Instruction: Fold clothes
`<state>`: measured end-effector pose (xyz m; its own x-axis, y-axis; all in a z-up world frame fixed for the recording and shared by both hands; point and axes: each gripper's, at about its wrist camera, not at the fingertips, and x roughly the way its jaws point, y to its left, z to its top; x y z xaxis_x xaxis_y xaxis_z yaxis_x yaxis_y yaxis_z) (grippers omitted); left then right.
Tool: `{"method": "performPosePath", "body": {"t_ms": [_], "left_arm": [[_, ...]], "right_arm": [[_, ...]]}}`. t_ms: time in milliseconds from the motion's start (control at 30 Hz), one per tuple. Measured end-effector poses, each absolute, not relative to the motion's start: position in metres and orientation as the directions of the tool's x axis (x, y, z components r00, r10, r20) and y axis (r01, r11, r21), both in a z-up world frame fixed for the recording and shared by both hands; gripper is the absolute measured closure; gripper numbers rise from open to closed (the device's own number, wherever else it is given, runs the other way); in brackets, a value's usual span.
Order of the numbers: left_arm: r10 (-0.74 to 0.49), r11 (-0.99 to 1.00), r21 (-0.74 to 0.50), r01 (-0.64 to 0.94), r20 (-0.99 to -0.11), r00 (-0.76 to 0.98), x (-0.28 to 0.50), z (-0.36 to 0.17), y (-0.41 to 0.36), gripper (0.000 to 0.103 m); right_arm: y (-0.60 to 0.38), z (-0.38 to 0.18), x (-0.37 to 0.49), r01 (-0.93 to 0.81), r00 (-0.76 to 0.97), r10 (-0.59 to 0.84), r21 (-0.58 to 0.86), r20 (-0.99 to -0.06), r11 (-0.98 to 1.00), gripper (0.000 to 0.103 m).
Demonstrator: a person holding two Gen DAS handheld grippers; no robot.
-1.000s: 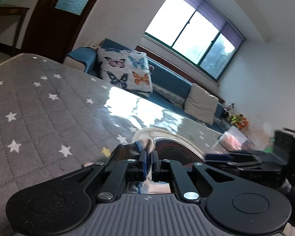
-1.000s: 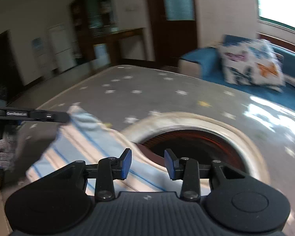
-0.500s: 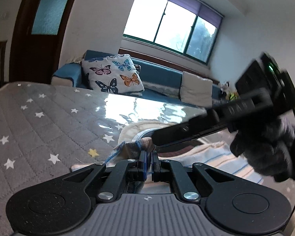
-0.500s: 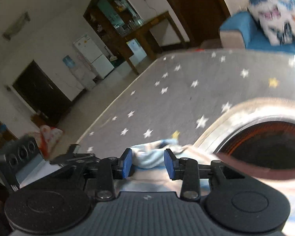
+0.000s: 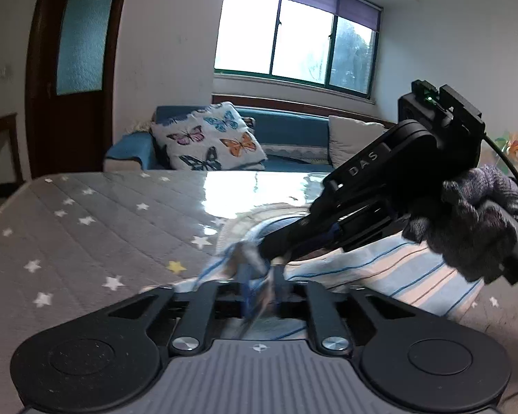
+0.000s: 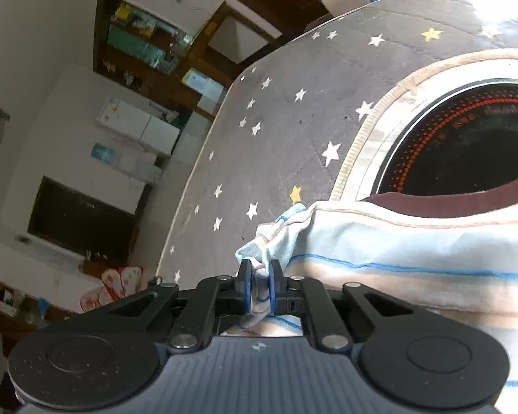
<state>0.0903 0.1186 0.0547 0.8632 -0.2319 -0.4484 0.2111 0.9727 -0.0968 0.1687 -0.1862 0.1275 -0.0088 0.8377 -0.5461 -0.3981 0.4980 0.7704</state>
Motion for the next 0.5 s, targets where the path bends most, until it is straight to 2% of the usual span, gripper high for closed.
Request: {"method": "performPosePath", "body": {"t_ms": [33,100,167,233,367,500], "left_arm": [[-0.211,0.977,-0.08,0.196,-0.442,0.872,0.086,0.056,0.122,0.057],[-0.176,0.984,-0.08,0.157,-0.434,0.883,0.086,0.059,0.134,0.056],[-0.147,0.988,-0.116,0.106,-0.442,0.885,0.093,0.063,0.151,0.06],[-0.137,0.984,-0.167,0.067,-0.455,0.88,0.106,0.063,0.166,0.079],[-0.228,0.961,-0.254,0.112,-0.492,0.84,0.132,0.055,0.172,0.08],[-0.241,0.97,-0.153,0.187,-0.589,0.771,0.144,0.037,0.14,0.084]], "right_arm": [[-0.187,0.128,0.169,-0.398,-0.005,0.84,0.772,-0.542,0.496,0.095],[-0.19,0.131,0.169,-0.401,0.005,0.849,0.776,-0.529,0.486,0.095],[-0.193,0.137,0.166,-0.419,0.011,0.852,0.772,-0.523,0.479,0.095],[-0.197,0.146,0.161,-0.457,0.026,0.85,0.75,-0.527,0.479,0.095],[-0.201,0.152,0.155,-0.475,0.038,0.848,0.737,-0.529,0.481,0.095],[-0.208,0.152,0.154,-0.449,0.048,0.863,0.761,-0.502,0.468,0.095]]}}
